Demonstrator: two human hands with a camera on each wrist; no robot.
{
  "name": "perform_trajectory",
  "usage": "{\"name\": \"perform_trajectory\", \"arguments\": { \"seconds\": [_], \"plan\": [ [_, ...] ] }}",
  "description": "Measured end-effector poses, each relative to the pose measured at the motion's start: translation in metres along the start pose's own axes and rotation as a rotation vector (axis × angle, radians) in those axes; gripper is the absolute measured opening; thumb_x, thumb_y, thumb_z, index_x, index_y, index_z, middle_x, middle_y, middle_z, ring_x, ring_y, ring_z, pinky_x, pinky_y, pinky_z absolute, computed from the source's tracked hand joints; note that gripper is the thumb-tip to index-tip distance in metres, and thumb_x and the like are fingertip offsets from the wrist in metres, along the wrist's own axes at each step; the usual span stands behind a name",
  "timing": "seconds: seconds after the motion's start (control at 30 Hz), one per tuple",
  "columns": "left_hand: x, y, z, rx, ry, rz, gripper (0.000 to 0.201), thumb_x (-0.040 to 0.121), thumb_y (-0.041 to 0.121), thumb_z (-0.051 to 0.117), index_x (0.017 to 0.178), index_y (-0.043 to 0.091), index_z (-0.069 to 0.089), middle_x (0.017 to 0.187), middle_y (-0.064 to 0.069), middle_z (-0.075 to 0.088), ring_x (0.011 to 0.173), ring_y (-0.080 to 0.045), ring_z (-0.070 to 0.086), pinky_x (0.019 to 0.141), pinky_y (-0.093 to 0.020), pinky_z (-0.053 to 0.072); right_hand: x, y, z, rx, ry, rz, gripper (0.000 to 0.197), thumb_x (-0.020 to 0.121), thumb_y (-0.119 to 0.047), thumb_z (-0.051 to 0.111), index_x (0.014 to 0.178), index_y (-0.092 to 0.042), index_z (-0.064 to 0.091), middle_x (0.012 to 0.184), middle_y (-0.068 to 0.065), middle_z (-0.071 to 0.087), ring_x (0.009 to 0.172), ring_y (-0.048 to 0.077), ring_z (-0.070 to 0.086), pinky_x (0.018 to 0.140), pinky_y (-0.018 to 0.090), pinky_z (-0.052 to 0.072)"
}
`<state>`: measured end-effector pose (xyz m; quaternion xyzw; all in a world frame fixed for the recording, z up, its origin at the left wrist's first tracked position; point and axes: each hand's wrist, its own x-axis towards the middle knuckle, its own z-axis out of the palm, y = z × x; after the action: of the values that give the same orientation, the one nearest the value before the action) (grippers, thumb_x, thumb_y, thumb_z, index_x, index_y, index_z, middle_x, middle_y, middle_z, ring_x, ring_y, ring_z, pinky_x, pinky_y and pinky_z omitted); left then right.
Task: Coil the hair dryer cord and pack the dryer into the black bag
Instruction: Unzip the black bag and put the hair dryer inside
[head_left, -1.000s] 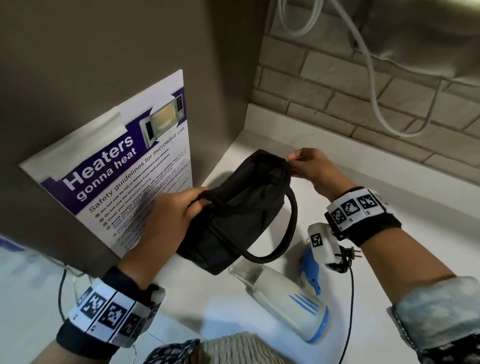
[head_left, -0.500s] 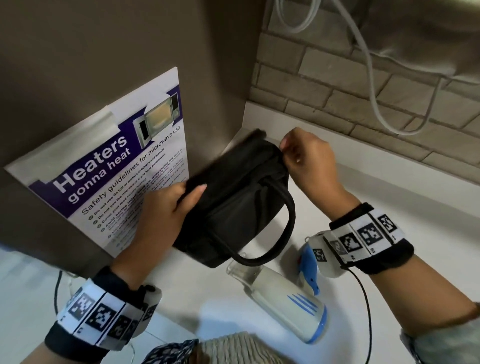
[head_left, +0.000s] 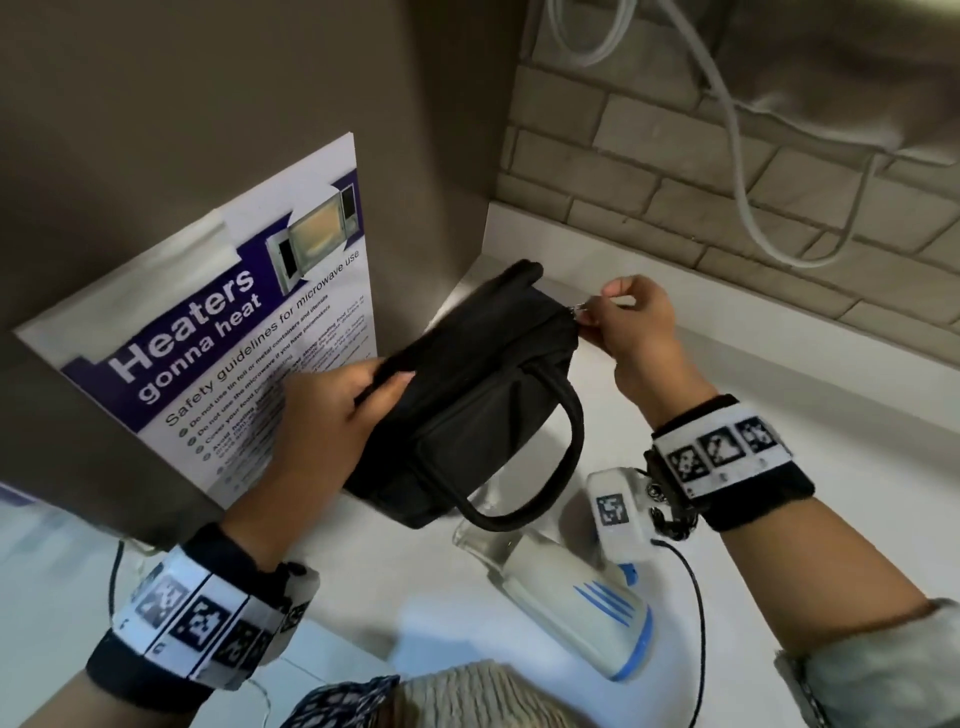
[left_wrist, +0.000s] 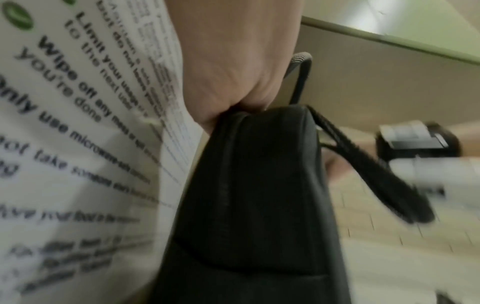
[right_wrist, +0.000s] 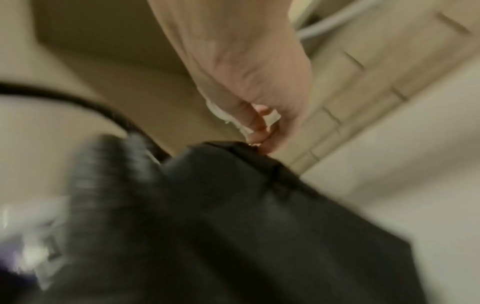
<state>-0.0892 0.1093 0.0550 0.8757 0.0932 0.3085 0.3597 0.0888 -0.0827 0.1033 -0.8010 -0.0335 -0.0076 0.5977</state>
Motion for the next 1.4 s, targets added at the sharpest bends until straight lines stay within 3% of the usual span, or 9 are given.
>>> {"name": "perform_trajectory", "arguments": {
  "seconds": [0.07,0.13,0.3,0.4,0.63,0.8,1.0,1.2,1.4],
  "plan": [
    [-0.002,0.0,0.001,0.065,-0.084,0.027,0.018,0.086,0.021,0.062,0.093,0.009,0.073,0.058,0.002,0.068,0.053,-0.003,0.055,0.056,-0.006,0.039,-0.006,-0.004,0.004,-0.137,0.044,-0.084,0.02,0.085,0.004,0.044,0.081,-0.015,0.046,0.079,0.015,0.058,0.063,0.021,0.06,0.066,0.036,0.055],
    [-0.006,0.001,0.003,0.083,-0.108,0.012,0.022,0.087,0.022,0.06,0.104,0.015,0.072,0.069,-0.001,0.072,0.058,-0.01,0.061,0.061,-0.012,0.044,-0.018,-0.003,0.008,-0.541,0.011,-0.478,0.012,0.081,-0.001,0.051,0.088,-0.011,0.052,0.088,0.017,0.058,0.069,0.03,0.054,0.06,0.039,0.046],
    [-0.006,0.02,0.007,0.003,-0.019,-0.058,0.037,0.09,0.031,0.062,0.053,0.029,0.054,0.042,0.015,0.05,0.042,-0.003,0.046,0.049,-0.008,0.032,-0.039,0.007,0.018,-0.932,-0.304,-0.818,0.018,0.08,0.002,0.054,0.097,-0.001,0.055,0.091,0.021,0.055,0.065,0.037,0.055,0.053,0.039,0.045],
    [-0.002,0.025,0.012,-0.013,0.035,-0.126,0.057,0.089,0.033,0.062,0.045,0.025,0.026,0.038,0.003,0.038,0.042,-0.01,0.039,0.044,-0.014,0.028,-0.046,0.002,0.017,-0.648,-0.4,-0.779,0.014,0.078,0.003,0.05,0.086,-0.009,0.055,0.084,0.01,0.058,0.066,0.025,0.051,0.058,0.034,0.04],
    [0.003,0.029,0.021,-0.01,0.049,-0.082,0.042,0.091,0.024,0.061,0.053,0.015,0.046,0.038,0.012,0.031,0.042,-0.004,0.043,0.044,-0.011,0.028,-0.049,-0.015,0.014,-0.362,-0.354,-0.678,0.015,0.079,0.0,0.053,0.078,-0.013,0.06,0.075,-0.003,0.062,0.067,0.007,0.054,0.062,0.015,0.039],
    [0.017,0.03,0.026,0.004,0.058,-0.1,0.06,0.089,0.027,0.064,0.046,0.023,0.022,0.037,0.008,0.019,0.041,-0.013,0.035,0.041,-0.018,0.023,-0.062,-0.007,0.017,-0.412,-0.415,-0.817,0.014,0.076,0.001,0.052,0.076,-0.013,0.055,0.077,-0.002,0.057,0.074,0.012,0.053,0.066,0.029,0.045],
    [0.028,0.018,0.04,-0.269,0.072,-0.359,0.058,0.087,0.032,0.066,0.048,0.015,0.027,0.045,0.001,0.021,0.042,-0.009,0.019,0.04,-0.024,0.014,-0.085,0.002,0.026,-0.228,-0.487,-0.804,0.016,0.078,0.008,0.054,0.074,-0.007,0.054,0.078,0.003,0.057,0.077,0.02,0.056,0.07,0.039,0.046],
    [0.041,0.016,0.041,-0.334,-0.026,-0.423,0.057,0.087,0.03,0.066,0.047,0.016,0.027,0.036,0.006,0.018,0.04,-0.009,0.016,0.038,-0.025,0.012,-0.127,0.009,0.042,-0.505,-0.601,-1.165,0.019,0.082,-0.001,0.045,0.077,-0.009,0.062,0.075,0.009,0.059,0.062,0.028,0.051,0.064,0.037,0.043],
    [0.049,0.004,0.031,-0.341,-0.047,-0.439,0.06,0.084,0.03,0.068,0.055,-0.013,0.038,0.054,-0.009,0.025,0.054,-0.022,0.022,0.051,-0.033,0.017,-0.145,0.044,0.062,-0.785,-0.507,-1.424,0.022,0.071,0.006,0.058,0.063,-0.014,0.054,0.056,0.004,0.047,0.05,0.024,0.042,0.057,0.03,0.036]
  ]
}}
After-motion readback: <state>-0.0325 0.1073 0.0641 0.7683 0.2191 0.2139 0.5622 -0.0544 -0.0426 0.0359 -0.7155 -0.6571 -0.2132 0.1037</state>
